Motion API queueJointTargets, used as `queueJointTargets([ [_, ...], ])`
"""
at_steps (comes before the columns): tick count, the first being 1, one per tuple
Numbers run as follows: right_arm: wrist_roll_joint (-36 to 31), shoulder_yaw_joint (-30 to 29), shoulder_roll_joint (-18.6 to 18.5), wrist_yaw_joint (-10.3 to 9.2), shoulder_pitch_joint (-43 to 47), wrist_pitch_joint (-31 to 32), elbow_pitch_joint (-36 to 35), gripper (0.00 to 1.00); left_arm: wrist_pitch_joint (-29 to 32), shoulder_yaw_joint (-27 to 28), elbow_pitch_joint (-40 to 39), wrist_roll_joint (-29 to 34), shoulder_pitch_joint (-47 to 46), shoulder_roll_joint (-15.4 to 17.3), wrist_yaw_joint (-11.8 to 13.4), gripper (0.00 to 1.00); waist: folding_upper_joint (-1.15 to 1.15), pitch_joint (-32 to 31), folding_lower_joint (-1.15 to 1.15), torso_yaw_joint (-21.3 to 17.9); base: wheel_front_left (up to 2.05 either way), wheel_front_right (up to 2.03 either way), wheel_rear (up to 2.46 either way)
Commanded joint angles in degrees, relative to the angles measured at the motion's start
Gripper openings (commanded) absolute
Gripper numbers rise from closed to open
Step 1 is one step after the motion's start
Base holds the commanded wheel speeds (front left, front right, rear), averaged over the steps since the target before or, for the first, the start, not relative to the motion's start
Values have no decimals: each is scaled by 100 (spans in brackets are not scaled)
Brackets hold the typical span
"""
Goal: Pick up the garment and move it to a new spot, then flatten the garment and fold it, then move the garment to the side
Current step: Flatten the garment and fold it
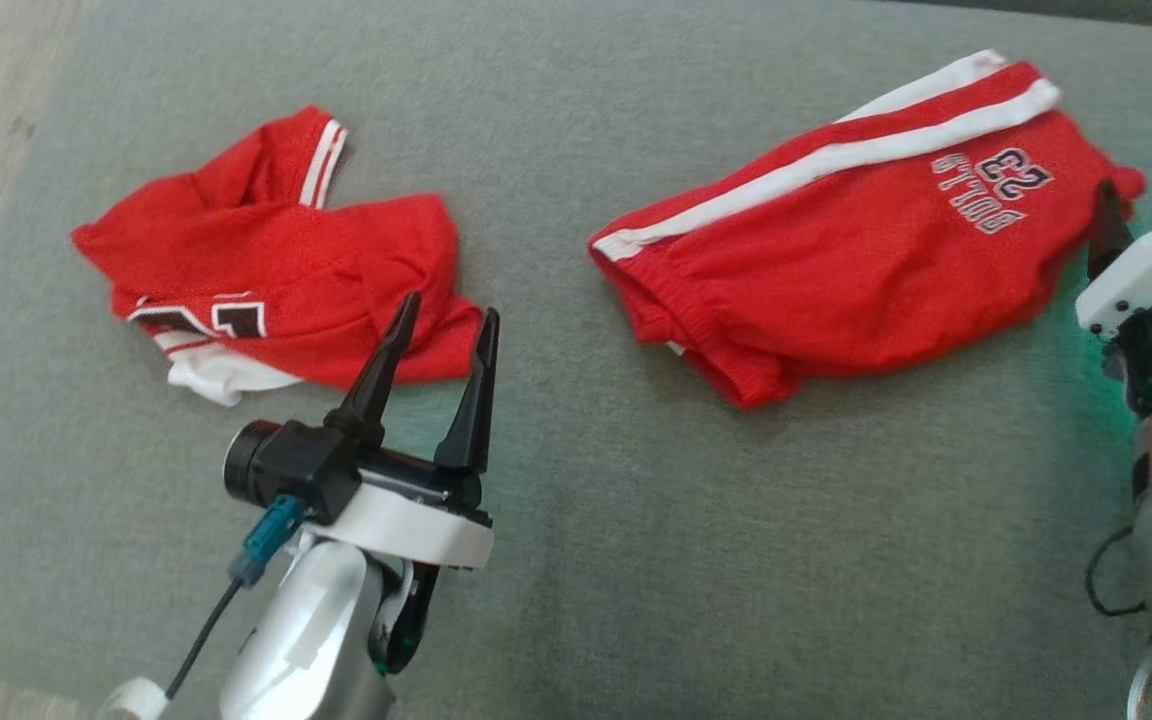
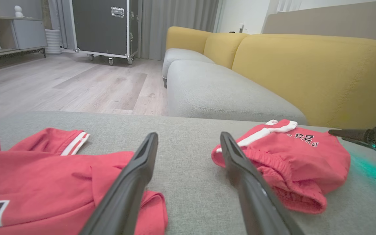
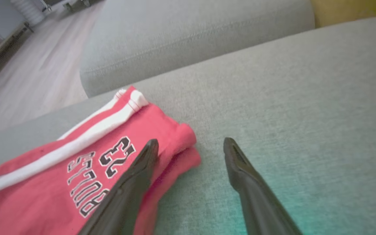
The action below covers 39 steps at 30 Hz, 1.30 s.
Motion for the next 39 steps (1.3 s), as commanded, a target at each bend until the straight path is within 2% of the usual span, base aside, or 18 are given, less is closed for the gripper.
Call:
queueJointTargets([
  [1, -74, 74, -6, -5, -253, 25, -33, 100, -54, 119, -159, -49, -215, 16, -36, 100, 0, 115, -1, 114, 0, 0, 0],
  [8, -456, 69, -134, -5, -628, 163, 735, 100, -54, 2, -217, -188, -340, 14, 38, 100, 0, 257, -1, 189, 0, 0, 0],
  [9, -500, 90, -141, -5, -666, 143, 803, 94, -55, -4, -219, -197, -349, 14, 51, 100, 0, 266, -1, 185, 0, 0, 0],
  [11, -556, 152, -124, -5, -743, 74, 917, 0, -55, -2, -221, -205, -358, 14, 77, 100, 0, 278, -1, 157, 0, 0, 0],
  [23, -305, 806, -21, -5, -847, -762, 1040, 0, -55, 234, -174, -168, -240, 13, 109, 100, 0, -51, -1, -378, 0, 0, 0],
  [29, -55, 911, -178, -5, -465, -940, 997, 0, -55, 367, -151, -87, -51, 13, 77, 100, 0, -424, -1, -782, 0, 0, 0],
  [33, -49, 751, -378, -5, -102, -1023, 938, 0, -55, 415, -161, -51, 42, 13, 64, 100, 0, -632, -1, -977, 0, 0, 0],
  [39, -102, -3, -537, -5, 434, -1000, 966, 0, -55, 508, -160, 16, 216, 13, 43, 100, 0, -854, -1, -1092, 0, 0, 0],
])
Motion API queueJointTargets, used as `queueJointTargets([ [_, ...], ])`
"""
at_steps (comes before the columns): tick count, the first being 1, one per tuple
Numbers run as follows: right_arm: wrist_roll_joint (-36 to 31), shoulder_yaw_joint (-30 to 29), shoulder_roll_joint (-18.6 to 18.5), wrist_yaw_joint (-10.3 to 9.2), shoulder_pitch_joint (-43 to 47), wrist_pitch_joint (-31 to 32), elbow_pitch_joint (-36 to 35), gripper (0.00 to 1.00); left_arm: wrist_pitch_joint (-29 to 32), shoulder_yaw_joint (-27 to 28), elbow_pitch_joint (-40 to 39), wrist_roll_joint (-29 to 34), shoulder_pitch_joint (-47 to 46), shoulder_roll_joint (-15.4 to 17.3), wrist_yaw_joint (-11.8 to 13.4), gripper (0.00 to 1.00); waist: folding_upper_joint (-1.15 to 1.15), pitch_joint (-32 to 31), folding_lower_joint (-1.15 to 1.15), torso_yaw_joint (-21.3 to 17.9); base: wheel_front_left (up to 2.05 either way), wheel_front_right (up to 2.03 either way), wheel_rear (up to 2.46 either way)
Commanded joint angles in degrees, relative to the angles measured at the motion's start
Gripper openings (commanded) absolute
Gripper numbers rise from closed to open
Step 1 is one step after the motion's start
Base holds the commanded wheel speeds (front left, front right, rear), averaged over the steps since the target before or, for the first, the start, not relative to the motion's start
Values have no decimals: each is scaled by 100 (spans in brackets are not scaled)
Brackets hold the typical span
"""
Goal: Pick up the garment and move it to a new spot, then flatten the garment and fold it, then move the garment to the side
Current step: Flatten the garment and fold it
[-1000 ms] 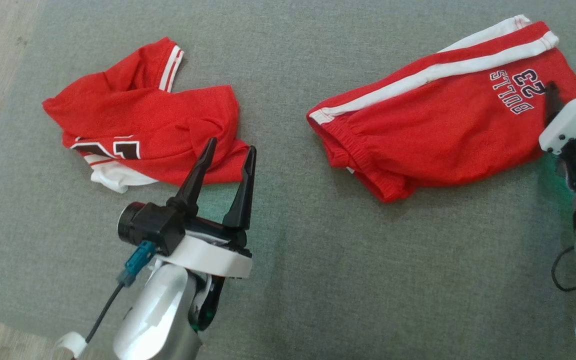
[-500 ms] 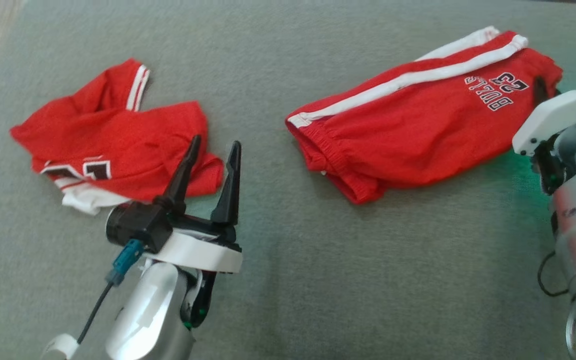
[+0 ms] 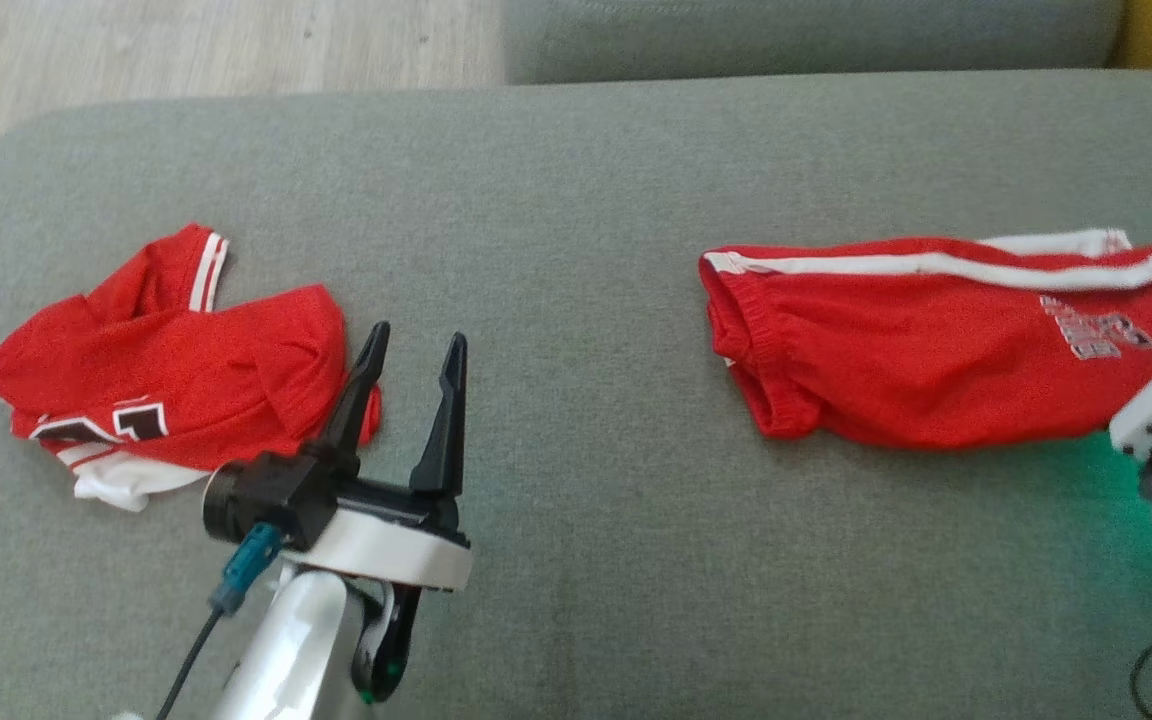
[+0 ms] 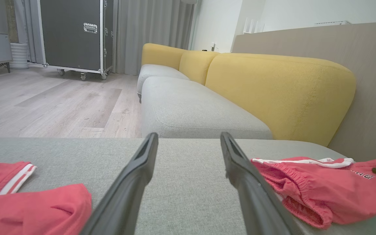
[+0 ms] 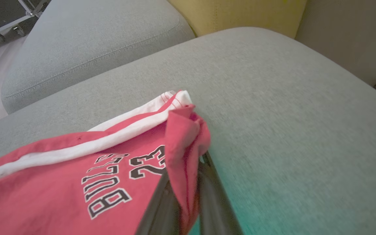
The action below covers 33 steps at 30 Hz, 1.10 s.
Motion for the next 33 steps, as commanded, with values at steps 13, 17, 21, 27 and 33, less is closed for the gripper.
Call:
queueJointTargets([
  [13, -331, -102, 634, -5, 247, -618, -721, 0, -55, 448, -150, 176, 221, 64, -87, 100, 0, -277, 1, -114, 0, 0, 0],
  [17, -155, 285, 836, -5, 220, -871, -886, 0, -55, 470, -129, 216, 279, 71, -98, 100, 0, -449, 1, -94, 0, 0, 0],
  [21, 230, 811, 962, -5, 247, -1009, -1037, 0, -55, 507, -119, 232, 350, 79, -102, 100, 0, -629, 1, -27, 0, 0, 0],
  [27, 881, 1614, 1080, -5, 333, -1116, -1325, 0, -55, 552, -101, 206, 450, 84, -102, 100, 0, -791, 1, 94, 0, 0, 0],
  [33, 1732, 2734, 1123, -5, 577, -1185, -1791, 0, -55, 610, -111, 178, 538, 109, -76, 100, 0, -885, 1, 281, 0, 0, 0],
])
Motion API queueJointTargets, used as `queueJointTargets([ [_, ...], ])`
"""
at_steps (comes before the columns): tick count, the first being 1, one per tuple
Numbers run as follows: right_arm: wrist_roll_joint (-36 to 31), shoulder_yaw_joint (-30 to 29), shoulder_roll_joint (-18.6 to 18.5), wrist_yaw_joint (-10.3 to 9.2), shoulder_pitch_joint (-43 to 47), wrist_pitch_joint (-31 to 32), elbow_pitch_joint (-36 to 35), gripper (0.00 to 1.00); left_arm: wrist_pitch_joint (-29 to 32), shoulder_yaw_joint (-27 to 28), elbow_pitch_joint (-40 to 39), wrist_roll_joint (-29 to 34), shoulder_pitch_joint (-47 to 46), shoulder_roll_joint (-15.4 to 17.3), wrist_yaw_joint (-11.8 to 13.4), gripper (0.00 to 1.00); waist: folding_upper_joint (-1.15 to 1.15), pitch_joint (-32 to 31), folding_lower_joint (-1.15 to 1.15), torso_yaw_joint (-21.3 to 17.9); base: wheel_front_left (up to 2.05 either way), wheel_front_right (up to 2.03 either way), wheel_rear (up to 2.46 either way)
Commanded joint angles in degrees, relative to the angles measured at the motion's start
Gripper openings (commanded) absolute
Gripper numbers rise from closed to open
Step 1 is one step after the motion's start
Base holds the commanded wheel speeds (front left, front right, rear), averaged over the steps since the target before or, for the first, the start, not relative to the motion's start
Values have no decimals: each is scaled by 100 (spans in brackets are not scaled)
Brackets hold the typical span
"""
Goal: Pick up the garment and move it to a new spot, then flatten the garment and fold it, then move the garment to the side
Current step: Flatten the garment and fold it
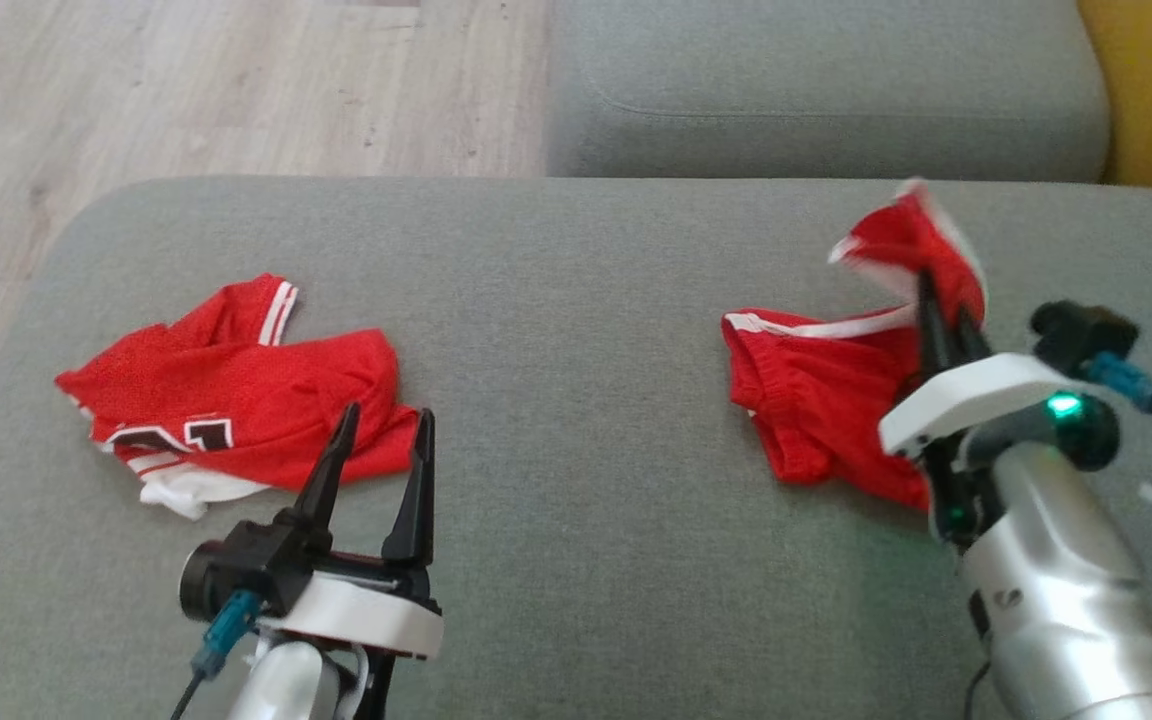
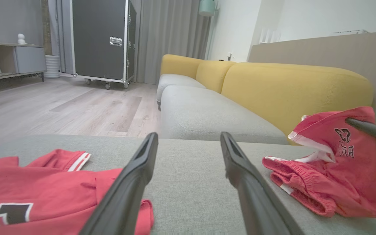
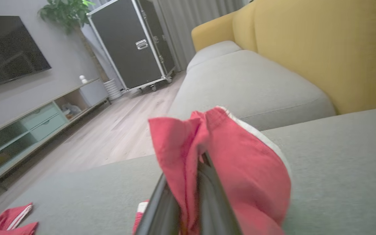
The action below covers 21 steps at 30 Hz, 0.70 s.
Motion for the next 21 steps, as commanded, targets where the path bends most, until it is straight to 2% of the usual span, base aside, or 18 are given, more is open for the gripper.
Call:
queueJointTargets([
  [1, 92, 217, 41, -5, -107, -74, -226, 0, -55, 226, -173, -9, -156, 63, 23, 100, 0, -20, 1, 54, 0, 0, 0],
  [8, 658, 1374, -141, -5, 125, -32, -264, 0, -55, 233, -167, -40, -114, 82, 41, 100, 0, -29, 1, 257, 0, 0, 0],
  [20, 850, 3419, -527, -5, 104, 121, 304, 0, -55, 250, -167, -88, -90, 83, 95, 100, 0, 0, 1, 246, 0, 0, 0],
  [21, 846, 3535, -530, -5, 72, 134, 390, 79, -55, 258, -168, -94, -90, 82, 102, 100, 0, -1, 1, 221, 0, 0, 0],
])
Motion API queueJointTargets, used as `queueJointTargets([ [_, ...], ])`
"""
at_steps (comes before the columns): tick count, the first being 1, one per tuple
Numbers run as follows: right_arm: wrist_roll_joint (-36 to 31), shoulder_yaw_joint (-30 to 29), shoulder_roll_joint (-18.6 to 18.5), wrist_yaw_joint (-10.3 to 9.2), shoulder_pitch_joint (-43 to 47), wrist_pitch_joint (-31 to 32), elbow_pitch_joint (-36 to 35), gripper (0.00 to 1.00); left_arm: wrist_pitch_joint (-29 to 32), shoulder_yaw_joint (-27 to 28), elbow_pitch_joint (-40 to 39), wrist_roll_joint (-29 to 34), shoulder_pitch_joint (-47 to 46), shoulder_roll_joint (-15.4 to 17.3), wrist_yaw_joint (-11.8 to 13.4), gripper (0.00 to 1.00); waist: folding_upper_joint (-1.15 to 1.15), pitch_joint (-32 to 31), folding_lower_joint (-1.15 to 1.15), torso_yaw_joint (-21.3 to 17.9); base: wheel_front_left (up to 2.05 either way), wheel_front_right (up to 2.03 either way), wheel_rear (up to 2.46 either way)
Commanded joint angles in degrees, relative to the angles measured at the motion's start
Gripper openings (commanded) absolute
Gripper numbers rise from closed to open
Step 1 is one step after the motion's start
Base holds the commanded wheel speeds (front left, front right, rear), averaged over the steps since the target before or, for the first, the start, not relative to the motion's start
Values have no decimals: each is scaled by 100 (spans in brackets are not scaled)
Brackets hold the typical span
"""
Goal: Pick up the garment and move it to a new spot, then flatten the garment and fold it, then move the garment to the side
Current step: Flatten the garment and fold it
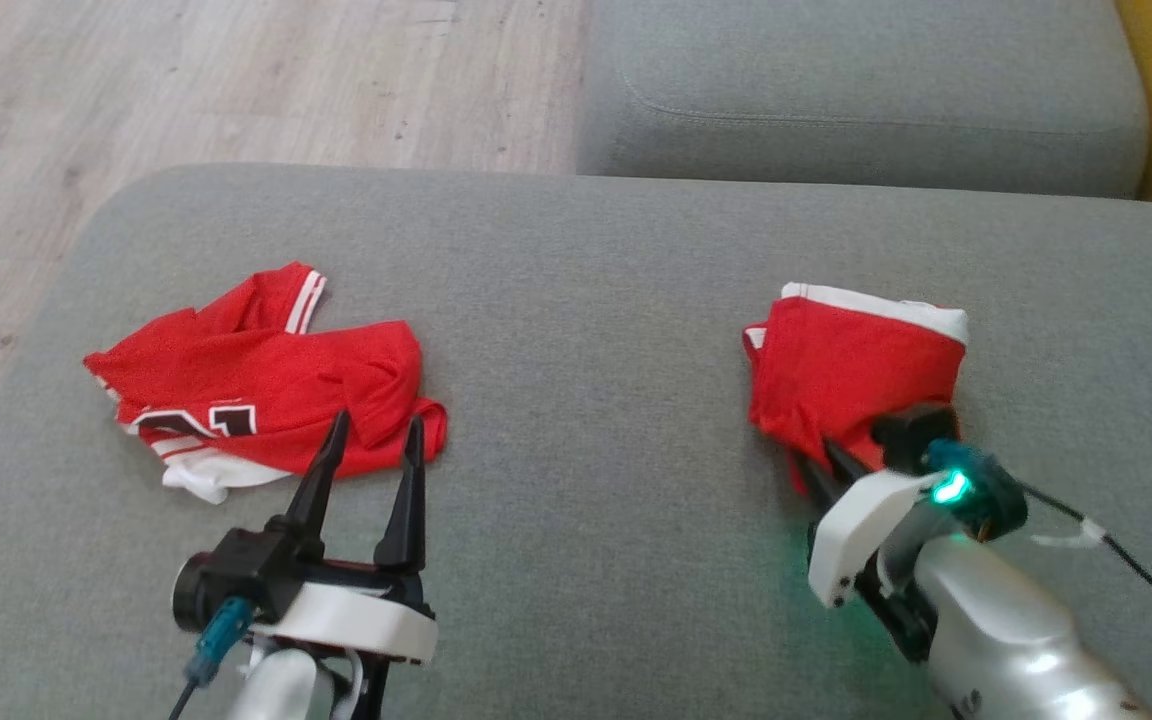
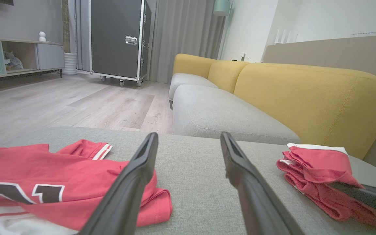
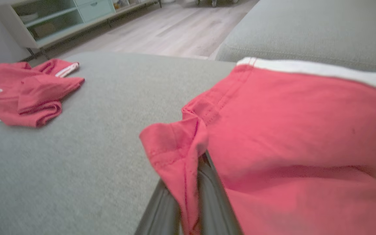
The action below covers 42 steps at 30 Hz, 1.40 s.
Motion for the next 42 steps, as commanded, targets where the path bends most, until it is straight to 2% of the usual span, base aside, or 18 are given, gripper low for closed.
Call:
queueJointTargets([
  [1, -17, 265, -10, -5, -240, -9, 20, 100, -55, 226, -173, -37, -169, 61, 45, 100, 0, 2, 0, -64, 0, 0, 0],
  [7, 15, 805, -9, -5, -450, -147, 74, 100, -55, 282, -208, -65, -195, 66, 56, 100, 0, -14, 0, -307, 0, 0, 0],
  [12, 261, 596, -170, -5, -595, -314, -347, 100, -55, 375, -305, -88, -188, 59, 74, 100, 0, -63, 0, -622, 0, 0, 0],
  [16, 231, -199, -417, -5, -621, -339, -927, 100, -55, 460, -442, -91, -182, 45, 97, 100, 0, -56, 0, -890, 0, 0, 0],
  [17, 231, -199, -417, -5, -621, -339, -927, 100, -55, 460, -442, -91, -182, 45, 97, 100, 0, -56, 0, -890, 0, 0, 0],
  [22, -600, -1904, -500, -5, -149, -342, -1743, 100, -55, 576, -623, -65, -196, 27, 102, 100, 0, -11, 0, -1202, 0, 0, 0],
  [25, -1323, -2859, -229, -5, 353, -342, -2229, 100, -55, 663, -753, -43, -189, 13, 114, 100, 0, 34, 0, -1364, 0, 0, 0],
  [30, -2254, -3799, 370, -5, 1096, -343, -2829, 100, -55, 666, -800, 24, -164, -5, 75, 100, 0, 111, 0, -1541, 0, 0, 0],
  [33, -2482, -4076, 570, -5, 1358, -343, -3031, 100, -55, 658, -792, 39, -168, -13, 55, 100, 0, 150, 0, -1566, 0, 0, 0],
  [39, -2634, -4072, 671, -5, 1359, -343, -3170, 100, -55, 569, -740, 88, -243, -21, 3, 100, 0, 363, 0, -1415, 0, 0, 0],
  [41, -2656, -4029, 679, -5, 1241, -343, -3089, 0, -55, 540, -719, 120, -300, -22, -11, 100, 0, 495, 0, -1314, 0, 0, 0],
  [42, -2636, -4007, 681, -5, 1171, -341, -3011, 0, -55, 521, -705, 137, -333, -22, -19, 100, 0, 573, 0, -1250, 0, 0, 0],
])
